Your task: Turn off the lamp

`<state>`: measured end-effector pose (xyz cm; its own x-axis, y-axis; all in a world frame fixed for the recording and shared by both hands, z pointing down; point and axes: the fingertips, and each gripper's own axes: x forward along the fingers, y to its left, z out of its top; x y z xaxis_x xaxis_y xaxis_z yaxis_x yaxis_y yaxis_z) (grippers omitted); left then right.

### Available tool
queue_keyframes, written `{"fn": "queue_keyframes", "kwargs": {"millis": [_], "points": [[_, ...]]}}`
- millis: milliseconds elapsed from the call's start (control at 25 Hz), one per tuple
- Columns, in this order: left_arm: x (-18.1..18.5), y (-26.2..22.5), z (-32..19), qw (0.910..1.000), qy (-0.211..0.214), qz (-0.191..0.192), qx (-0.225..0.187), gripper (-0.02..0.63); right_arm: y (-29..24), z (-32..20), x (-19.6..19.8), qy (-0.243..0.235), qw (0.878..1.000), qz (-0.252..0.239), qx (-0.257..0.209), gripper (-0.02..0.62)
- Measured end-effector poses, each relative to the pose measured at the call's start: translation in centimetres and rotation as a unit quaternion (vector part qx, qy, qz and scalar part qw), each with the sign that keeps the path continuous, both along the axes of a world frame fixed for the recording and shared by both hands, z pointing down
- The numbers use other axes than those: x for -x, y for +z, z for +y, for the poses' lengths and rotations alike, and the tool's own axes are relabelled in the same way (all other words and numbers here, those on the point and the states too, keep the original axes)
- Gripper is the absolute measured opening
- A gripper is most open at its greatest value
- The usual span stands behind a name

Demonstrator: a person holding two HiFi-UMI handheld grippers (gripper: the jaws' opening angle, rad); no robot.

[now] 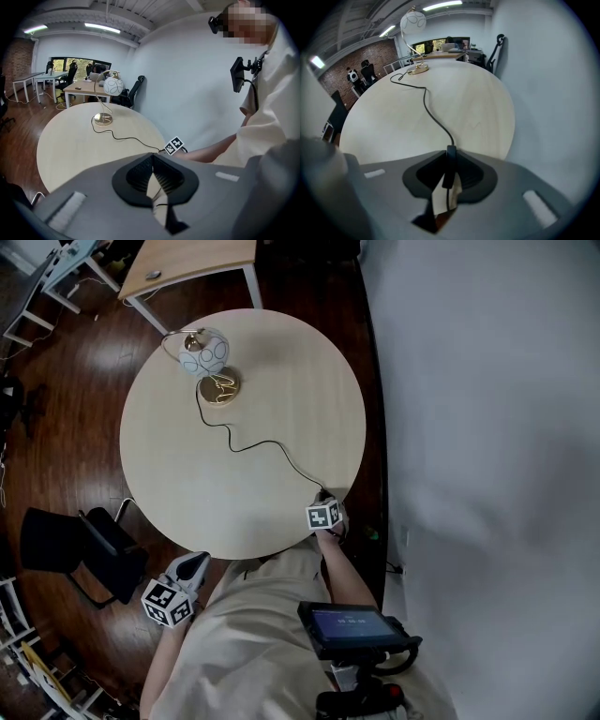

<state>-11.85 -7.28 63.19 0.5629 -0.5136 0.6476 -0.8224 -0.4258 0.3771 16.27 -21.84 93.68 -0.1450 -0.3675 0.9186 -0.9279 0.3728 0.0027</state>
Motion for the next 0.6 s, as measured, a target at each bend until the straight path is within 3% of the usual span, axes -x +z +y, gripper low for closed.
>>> {"fn": "queue_keyframes", "kwargs": {"millis": [240,400,600], "points": [[0.3,-0.1,0.1,1.0000,-0.005,0.002,-0.002,-0.012,-0.3,-0.2,-0.1,-0.004,0.999,0.022,-0.026,0.085],[0.7,-0.2,0.2,0.9999,-0.007,0.010,-0.009,-0.012,-2.5,-0.7,-0.1,-0.004,0.998,0.010,-0.064,0.199],[1.9,-0.1,0.4,0.9993,-0.008,0.026,-0.026,-0.012,-6.6,-1.0,-0.3,0.006,0.994,0.003,-0.110,0.202]]}}
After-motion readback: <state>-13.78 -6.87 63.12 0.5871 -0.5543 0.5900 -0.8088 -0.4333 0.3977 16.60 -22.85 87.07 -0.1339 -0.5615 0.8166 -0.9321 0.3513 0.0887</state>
